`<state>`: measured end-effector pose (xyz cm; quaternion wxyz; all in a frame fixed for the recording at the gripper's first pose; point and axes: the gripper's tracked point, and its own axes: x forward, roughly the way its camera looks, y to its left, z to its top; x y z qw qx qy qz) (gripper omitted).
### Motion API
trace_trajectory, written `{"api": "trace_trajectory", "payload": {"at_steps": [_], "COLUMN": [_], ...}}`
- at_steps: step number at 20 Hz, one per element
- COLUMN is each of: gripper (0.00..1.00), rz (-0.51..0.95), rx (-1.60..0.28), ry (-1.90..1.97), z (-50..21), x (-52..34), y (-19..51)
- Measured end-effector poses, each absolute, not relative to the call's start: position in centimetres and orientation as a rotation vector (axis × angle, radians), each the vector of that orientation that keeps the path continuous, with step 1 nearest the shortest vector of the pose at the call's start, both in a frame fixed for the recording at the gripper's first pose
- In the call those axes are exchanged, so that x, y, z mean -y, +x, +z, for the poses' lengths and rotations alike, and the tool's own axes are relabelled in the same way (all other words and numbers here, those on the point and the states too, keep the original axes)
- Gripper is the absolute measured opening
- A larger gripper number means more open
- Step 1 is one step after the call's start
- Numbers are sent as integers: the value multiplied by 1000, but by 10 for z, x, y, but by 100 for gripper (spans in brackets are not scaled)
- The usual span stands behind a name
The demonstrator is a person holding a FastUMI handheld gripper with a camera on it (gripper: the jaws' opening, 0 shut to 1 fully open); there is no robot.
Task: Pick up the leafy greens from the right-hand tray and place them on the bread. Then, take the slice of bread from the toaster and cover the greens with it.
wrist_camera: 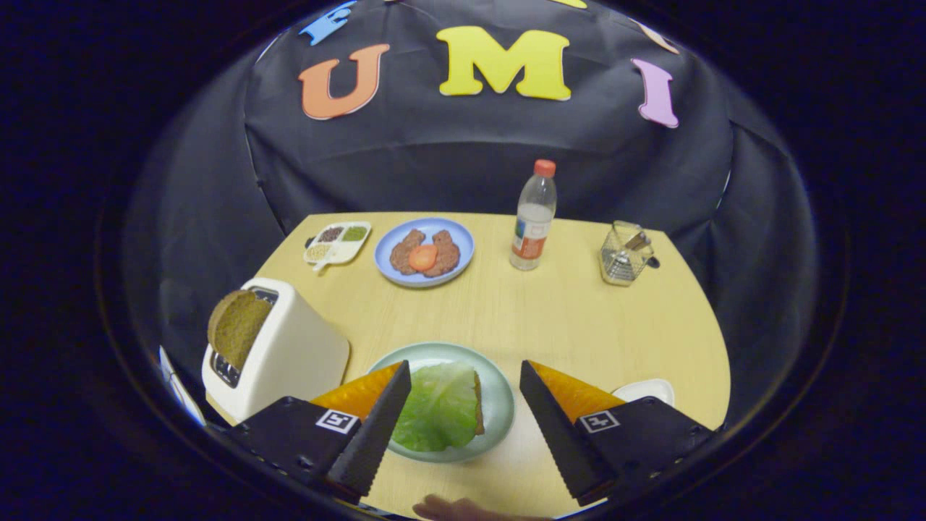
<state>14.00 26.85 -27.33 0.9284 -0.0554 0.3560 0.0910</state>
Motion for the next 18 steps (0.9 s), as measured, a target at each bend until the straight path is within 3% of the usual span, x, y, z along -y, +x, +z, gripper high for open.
{"api": "trace_trajectory", "payload": {"at_steps": [11, 18], "gripper": [96, 94], "rz": [235, 297], "rx": [-360, -397], "ry": [-43, -34], "z": [-148, -158], "x": [-329, -400], "y": [103, 89]}}
